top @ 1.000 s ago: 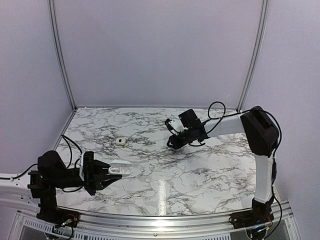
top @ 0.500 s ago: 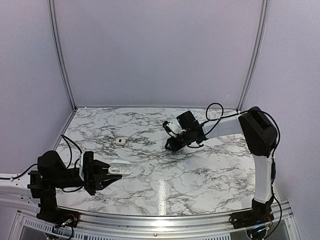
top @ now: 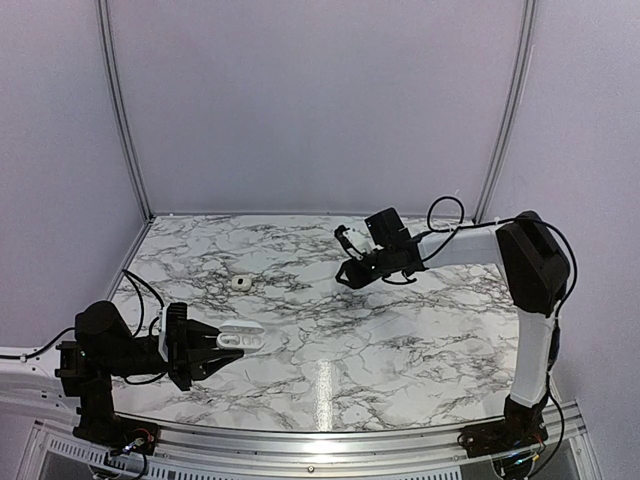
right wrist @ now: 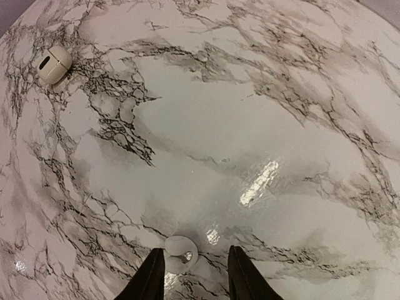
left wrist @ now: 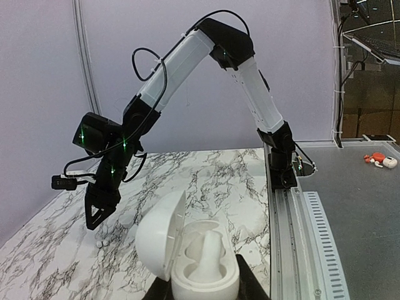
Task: Insert the wireless bluetooth earbuds into the charging case
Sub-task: Pick up the right earbud from the center of the board, then insert the right earbud into the right side groove of the charging case.
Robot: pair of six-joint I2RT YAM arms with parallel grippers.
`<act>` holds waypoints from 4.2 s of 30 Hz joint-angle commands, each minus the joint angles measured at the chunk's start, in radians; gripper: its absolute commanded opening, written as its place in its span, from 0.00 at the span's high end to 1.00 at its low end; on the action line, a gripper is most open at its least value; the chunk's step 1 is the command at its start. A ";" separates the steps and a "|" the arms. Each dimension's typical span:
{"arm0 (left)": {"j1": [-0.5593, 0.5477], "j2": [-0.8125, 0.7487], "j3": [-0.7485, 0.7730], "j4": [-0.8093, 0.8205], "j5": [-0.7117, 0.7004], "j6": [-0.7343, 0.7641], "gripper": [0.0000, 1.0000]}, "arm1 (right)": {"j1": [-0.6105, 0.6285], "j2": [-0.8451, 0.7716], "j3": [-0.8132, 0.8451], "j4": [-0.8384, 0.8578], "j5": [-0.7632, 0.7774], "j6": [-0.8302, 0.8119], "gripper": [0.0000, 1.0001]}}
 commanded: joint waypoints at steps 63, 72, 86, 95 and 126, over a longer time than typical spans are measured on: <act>0.005 -0.029 -0.004 0.036 0.036 0.012 1.00 | 0.119 -0.344 -0.158 -0.013 -0.073 -0.074 1.00; 0.005 -0.030 0.014 0.037 0.115 -0.012 1.00 | 0.378 -0.711 -0.235 -0.026 -0.096 -0.208 1.00; 0.006 -0.009 0.033 0.036 0.125 -0.032 1.00 | 0.775 -0.680 -0.135 -0.025 0.079 -0.331 1.00; 0.005 -0.008 0.030 0.036 0.129 -0.038 1.00 | 0.821 -0.568 -0.047 -0.063 0.145 -0.350 1.00; 0.006 -0.030 0.028 0.036 0.105 -0.028 1.00 | 0.824 -0.495 -0.052 -0.108 0.210 -0.329 1.00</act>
